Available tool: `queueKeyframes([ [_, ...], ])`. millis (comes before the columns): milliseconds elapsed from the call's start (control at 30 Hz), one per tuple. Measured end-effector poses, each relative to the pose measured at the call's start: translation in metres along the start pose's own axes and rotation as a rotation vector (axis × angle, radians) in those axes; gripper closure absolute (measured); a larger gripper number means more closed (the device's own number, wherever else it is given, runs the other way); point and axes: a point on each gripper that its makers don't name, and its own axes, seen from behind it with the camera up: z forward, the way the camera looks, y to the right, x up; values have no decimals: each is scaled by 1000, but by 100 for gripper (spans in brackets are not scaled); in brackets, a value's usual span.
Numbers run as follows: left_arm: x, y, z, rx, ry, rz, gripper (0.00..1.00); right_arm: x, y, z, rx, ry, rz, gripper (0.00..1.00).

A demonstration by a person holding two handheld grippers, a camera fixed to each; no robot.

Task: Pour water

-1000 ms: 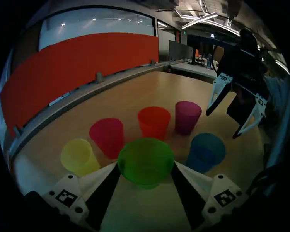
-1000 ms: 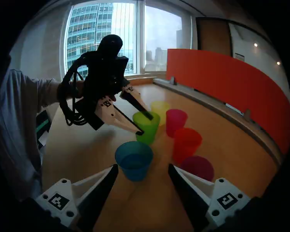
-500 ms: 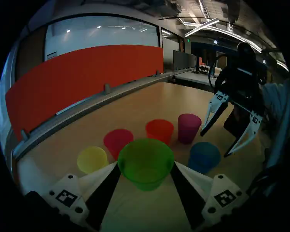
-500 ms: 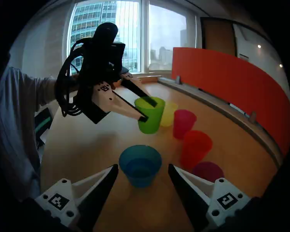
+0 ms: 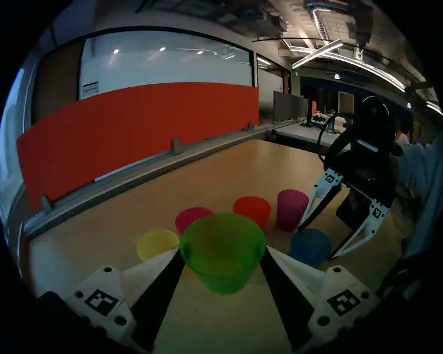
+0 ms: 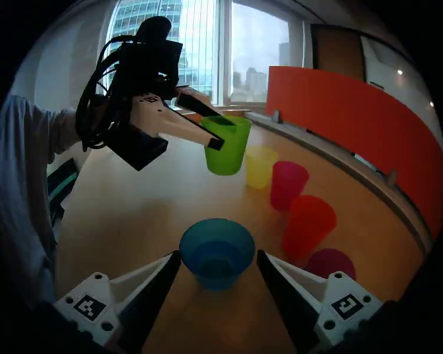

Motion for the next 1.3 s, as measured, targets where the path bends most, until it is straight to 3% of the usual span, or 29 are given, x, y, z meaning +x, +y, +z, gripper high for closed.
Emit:
queueKeyframes([
  [500,8,-3,-14,6,24,-5,13,-8,-1,18,-6,-15,-21,0],
  [700,8,-3,-17,10,27,-7,13,-12,0,22,-4,-16,-14,9],
  [1300,4,1,-23,8,31,-19,13,4,-5,11,-9,42,13,12],
])
